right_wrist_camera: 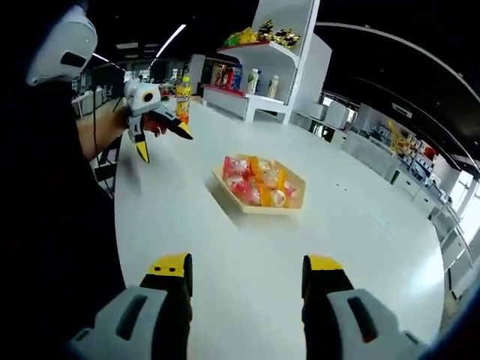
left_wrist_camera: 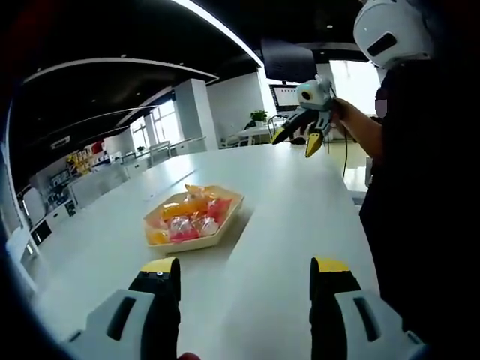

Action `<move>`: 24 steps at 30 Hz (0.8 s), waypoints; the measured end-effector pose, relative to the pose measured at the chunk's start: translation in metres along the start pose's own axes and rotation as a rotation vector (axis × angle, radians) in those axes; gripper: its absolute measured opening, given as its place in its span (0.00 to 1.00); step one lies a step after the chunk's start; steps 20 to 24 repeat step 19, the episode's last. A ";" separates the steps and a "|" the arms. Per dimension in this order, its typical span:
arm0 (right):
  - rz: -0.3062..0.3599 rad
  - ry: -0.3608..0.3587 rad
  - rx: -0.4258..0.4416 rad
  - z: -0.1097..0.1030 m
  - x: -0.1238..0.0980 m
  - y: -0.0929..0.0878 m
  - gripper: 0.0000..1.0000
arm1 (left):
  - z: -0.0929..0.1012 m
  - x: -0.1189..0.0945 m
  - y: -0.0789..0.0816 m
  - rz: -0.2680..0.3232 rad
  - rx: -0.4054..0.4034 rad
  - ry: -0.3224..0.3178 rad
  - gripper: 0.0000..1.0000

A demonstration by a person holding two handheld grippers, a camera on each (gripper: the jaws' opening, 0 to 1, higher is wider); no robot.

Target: Pick up the marshmallows scattered on the table and place them into the bowl on the table

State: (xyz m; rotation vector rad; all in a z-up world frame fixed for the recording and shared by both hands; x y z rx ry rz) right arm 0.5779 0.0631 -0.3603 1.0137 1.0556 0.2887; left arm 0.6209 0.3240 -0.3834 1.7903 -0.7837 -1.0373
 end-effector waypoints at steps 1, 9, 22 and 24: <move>-0.011 0.008 -0.001 -0.002 0.002 -0.002 0.58 | 0.000 0.000 0.000 -0.002 0.001 0.002 0.68; -0.057 0.052 -0.006 -0.012 0.011 -0.015 0.58 | 0.002 0.001 -0.002 -0.007 0.001 -0.005 0.68; -0.074 0.060 -0.006 -0.010 0.010 -0.019 0.58 | 0.001 0.002 -0.002 -0.005 0.000 -0.007 0.68; -0.074 0.060 -0.006 -0.010 0.010 -0.019 0.58 | 0.001 0.002 -0.002 -0.005 0.000 -0.007 0.68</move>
Point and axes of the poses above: the point that each gripper's makers call its tool centre point, and the gripper's own axes: x roughly forward along the fingers, z roughly to its right, y roughly out of its top, the point moved 1 cm from there along -x, roughly backward along the fingers, and after that the axes turned 12 degrees about y, right-handed, at the moved point
